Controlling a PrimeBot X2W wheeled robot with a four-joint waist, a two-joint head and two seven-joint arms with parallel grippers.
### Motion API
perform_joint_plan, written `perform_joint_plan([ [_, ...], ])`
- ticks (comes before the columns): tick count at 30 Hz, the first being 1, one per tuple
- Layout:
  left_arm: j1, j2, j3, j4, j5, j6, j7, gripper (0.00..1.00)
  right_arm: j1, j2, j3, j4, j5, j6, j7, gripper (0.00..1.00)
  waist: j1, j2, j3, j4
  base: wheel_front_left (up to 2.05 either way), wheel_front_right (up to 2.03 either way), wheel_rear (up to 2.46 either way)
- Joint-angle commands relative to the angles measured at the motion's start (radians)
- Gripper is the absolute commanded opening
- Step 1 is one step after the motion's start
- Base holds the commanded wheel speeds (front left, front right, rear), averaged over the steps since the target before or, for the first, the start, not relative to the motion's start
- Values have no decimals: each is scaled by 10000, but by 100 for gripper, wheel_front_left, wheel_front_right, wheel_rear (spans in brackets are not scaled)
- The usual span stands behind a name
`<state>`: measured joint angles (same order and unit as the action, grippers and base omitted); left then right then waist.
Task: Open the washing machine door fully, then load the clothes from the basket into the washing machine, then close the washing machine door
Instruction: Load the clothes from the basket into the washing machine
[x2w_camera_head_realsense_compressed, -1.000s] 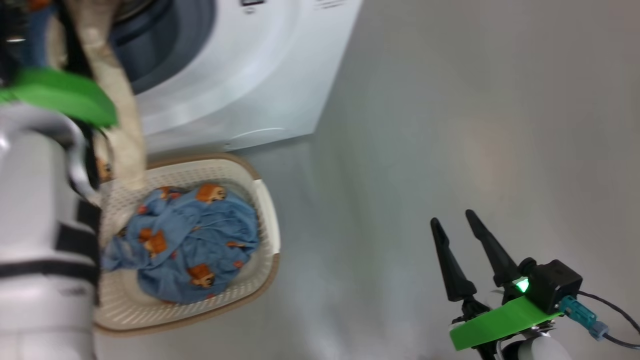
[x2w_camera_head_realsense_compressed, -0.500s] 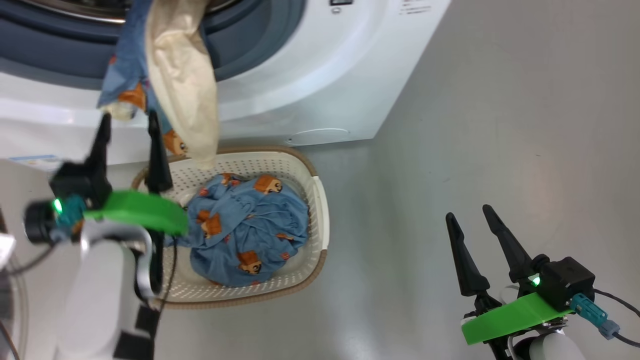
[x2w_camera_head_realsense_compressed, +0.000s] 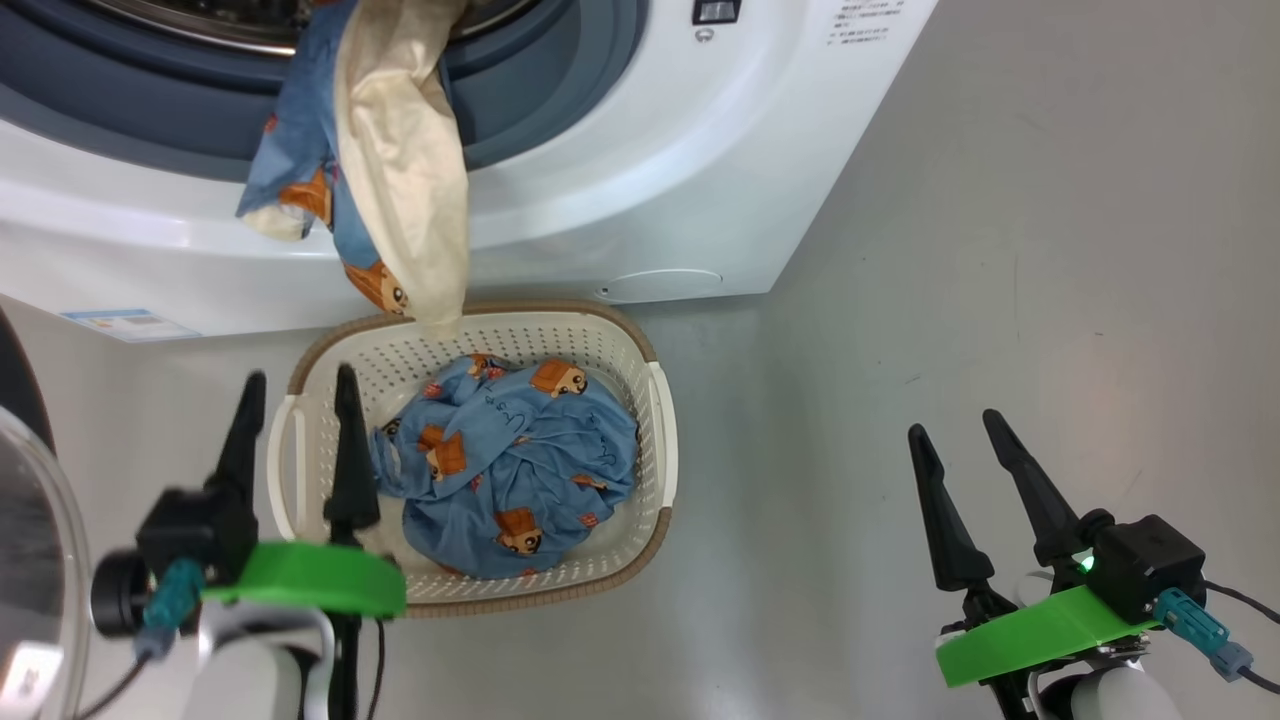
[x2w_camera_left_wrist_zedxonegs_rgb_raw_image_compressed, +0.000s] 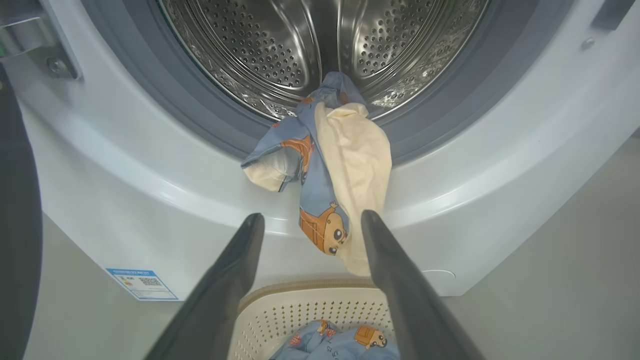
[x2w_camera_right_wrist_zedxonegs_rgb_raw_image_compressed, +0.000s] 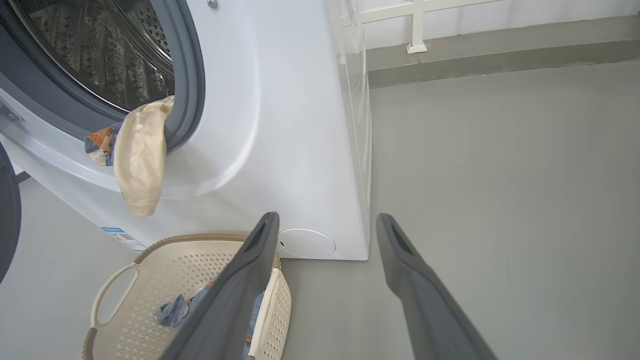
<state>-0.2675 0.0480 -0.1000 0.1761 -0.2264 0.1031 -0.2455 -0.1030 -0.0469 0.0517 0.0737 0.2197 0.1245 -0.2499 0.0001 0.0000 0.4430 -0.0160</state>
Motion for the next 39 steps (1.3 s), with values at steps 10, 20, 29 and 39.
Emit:
perform_joint_plan([
  [10,1474,277,340,-1660,-230,365,452,100,259,-33,152,-305,-182,62,-118,100,-1,0,-169,73,0,0,0],
  [20,1255,351,208,-1788,-276,334,682,100,237,-33,264,-340,-128,62,-118,100,-1,0,-55,-52,0,0,0],
  [29,-224,591,173,-699,-255,187,788,100,59,-33,407,-348,8,62,-118,100,-1,0,254,-573,0,0,0],
  [39,-2020,1118,448,1027,-440,-107,660,100,-31,-33,598,-369,256,62,-118,100,-1,0,611,-1255,0,0,0],
])
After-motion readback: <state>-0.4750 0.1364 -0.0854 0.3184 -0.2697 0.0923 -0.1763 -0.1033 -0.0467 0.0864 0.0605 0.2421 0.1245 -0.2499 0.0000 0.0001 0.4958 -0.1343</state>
